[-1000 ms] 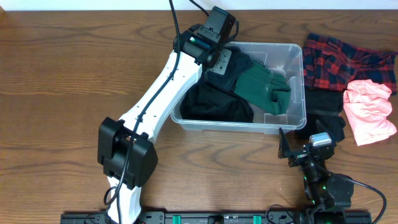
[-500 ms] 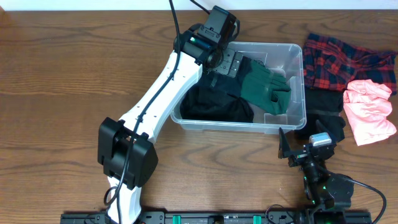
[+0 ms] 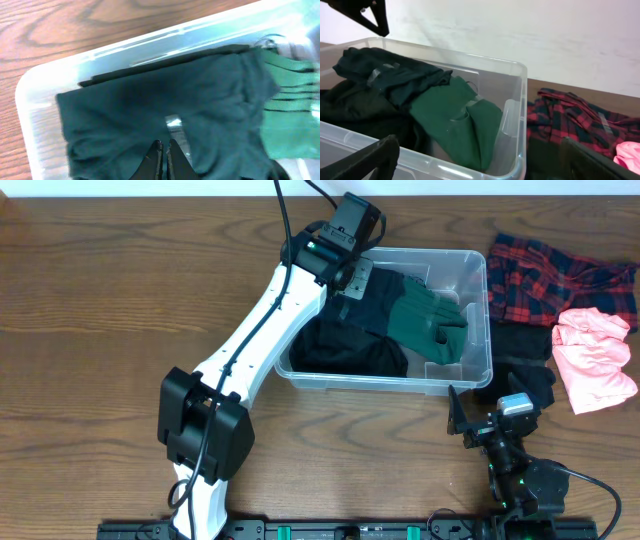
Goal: Pack container
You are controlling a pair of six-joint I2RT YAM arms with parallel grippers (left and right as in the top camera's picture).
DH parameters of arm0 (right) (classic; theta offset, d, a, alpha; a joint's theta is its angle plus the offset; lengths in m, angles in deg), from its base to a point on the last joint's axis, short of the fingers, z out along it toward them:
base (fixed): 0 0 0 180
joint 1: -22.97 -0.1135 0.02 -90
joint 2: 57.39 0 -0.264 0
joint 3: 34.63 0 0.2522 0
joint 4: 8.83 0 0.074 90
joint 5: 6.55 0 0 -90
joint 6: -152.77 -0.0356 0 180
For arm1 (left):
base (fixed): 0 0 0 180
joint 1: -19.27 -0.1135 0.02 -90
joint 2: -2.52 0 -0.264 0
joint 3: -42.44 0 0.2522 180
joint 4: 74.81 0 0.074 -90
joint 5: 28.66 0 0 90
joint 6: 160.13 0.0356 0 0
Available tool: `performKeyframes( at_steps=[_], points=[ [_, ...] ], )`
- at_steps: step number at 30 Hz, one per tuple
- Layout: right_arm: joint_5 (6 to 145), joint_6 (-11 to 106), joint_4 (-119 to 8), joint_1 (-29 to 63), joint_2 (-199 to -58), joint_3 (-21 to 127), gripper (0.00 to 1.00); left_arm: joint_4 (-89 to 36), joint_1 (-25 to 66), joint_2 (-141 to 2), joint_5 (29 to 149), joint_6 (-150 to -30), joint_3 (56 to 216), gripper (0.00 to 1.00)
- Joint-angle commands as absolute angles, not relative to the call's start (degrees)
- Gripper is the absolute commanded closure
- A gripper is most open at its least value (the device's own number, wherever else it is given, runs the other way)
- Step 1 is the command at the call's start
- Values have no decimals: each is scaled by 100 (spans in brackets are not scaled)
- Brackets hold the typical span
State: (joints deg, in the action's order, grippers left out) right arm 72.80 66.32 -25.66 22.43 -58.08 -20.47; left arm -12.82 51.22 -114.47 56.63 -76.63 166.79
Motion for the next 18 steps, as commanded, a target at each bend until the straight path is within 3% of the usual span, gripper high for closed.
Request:
performKeyframes(
  at_steps=[1,18],
  points=[
    [7293,6667,-2586,2291,-5773,-2055,1,-1323,5100,-11707,5269,-7821,16602,94],
    [7293,6667,-2586,2291,-5773,-2055,1,-1166,5021,-13106,5335,-7862,16607,94]
  ],
)
